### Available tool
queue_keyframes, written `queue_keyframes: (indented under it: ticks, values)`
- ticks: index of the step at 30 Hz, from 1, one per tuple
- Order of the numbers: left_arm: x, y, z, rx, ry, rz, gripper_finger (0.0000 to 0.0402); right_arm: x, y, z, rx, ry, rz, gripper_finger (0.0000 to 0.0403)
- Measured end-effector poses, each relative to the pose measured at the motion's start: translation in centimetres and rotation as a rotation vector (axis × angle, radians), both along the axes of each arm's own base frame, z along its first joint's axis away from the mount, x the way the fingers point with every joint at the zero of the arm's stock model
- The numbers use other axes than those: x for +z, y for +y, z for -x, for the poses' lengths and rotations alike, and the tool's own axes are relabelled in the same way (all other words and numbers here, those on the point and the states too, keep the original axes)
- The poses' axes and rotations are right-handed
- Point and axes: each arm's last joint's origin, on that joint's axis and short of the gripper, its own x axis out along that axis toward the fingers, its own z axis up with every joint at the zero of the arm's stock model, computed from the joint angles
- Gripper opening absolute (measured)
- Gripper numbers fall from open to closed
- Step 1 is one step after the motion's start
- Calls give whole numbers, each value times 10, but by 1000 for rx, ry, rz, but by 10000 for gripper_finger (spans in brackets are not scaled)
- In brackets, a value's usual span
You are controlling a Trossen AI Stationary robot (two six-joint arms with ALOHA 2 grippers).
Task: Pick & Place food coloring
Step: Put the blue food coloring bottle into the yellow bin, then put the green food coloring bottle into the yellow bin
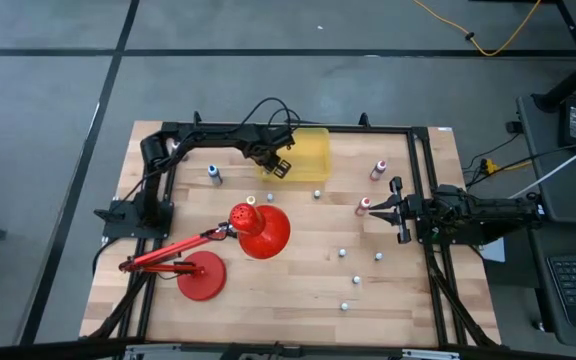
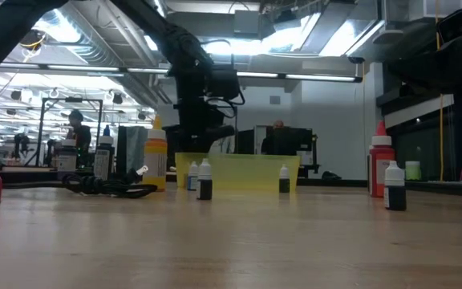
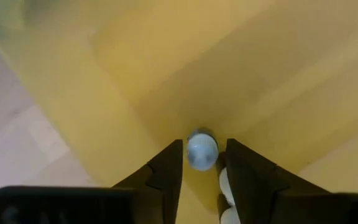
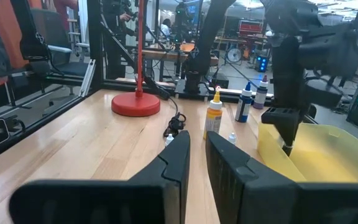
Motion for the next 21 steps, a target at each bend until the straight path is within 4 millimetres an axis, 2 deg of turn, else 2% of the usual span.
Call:
queue_keyframes:
  ticks: [11,21]
  values:
    - [42,2,9,15,-118,-76,120,0,0,0,0,0,0,56]
    - [95,-17,21,-10,-249,-178,121,0,0,0,0,1,0,56]
